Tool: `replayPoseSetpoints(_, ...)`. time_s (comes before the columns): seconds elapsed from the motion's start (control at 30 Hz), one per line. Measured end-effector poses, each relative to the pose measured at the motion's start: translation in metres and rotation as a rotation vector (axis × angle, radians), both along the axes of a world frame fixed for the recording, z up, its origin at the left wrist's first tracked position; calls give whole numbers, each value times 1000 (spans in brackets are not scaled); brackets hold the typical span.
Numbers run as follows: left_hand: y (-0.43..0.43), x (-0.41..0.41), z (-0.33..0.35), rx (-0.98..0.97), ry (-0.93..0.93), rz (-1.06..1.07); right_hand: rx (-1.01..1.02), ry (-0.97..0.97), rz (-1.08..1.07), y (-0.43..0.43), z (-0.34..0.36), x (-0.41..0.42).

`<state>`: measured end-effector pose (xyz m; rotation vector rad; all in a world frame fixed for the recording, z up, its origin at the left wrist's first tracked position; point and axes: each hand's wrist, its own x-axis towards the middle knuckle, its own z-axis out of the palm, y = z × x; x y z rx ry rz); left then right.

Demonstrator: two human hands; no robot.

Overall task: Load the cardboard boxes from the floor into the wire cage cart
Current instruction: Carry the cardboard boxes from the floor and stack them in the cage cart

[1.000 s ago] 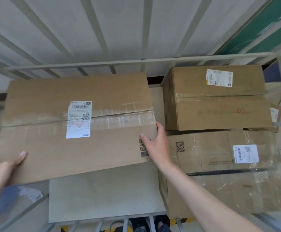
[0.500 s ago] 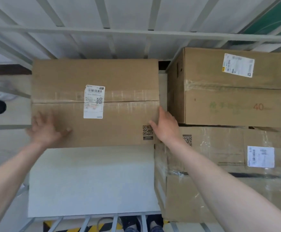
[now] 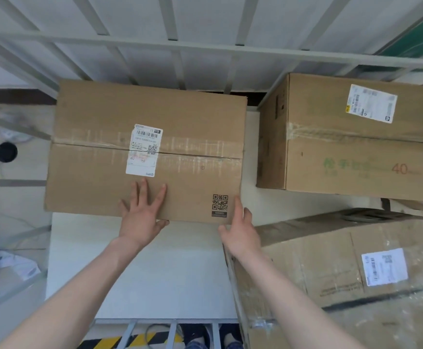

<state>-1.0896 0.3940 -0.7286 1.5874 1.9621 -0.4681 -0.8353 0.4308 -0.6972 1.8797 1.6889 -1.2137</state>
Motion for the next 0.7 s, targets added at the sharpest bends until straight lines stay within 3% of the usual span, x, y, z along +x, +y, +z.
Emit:
replayPoseSetpoints(0.17, 4, -10, 1, -10, 51, 67, 77, 193, -237, 8, -7, -3)
replayPoseSetpoints(0.27, 5, -15, -1, -4, 16, 68, 106, 219, -256, 27, -10, -8)
replayPoseSetpoints(0.5, 30, 24, -4, 24, -34, 8, 301, -108, 174, 6, 3, 5)
replayPoseSetpoints(0.7, 62, 75, -5, 42, -86, -61, 366, -207, 546, 30, -9, 7)
